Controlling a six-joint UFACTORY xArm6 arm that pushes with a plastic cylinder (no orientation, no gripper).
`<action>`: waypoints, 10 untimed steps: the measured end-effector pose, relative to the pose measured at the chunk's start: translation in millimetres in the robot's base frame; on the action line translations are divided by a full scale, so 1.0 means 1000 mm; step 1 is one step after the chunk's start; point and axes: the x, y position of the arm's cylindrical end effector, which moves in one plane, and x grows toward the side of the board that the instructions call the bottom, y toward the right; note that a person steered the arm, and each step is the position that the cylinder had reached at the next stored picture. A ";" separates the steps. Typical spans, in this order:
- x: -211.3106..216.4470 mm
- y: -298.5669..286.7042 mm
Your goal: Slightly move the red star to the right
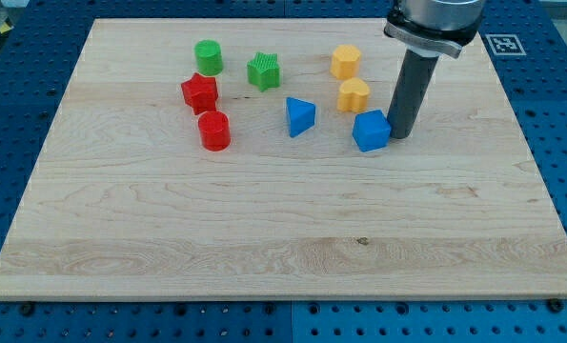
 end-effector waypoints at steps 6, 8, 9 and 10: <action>0.095 0.037; 0.094 -0.130; 0.068 -0.222; -0.005 -0.289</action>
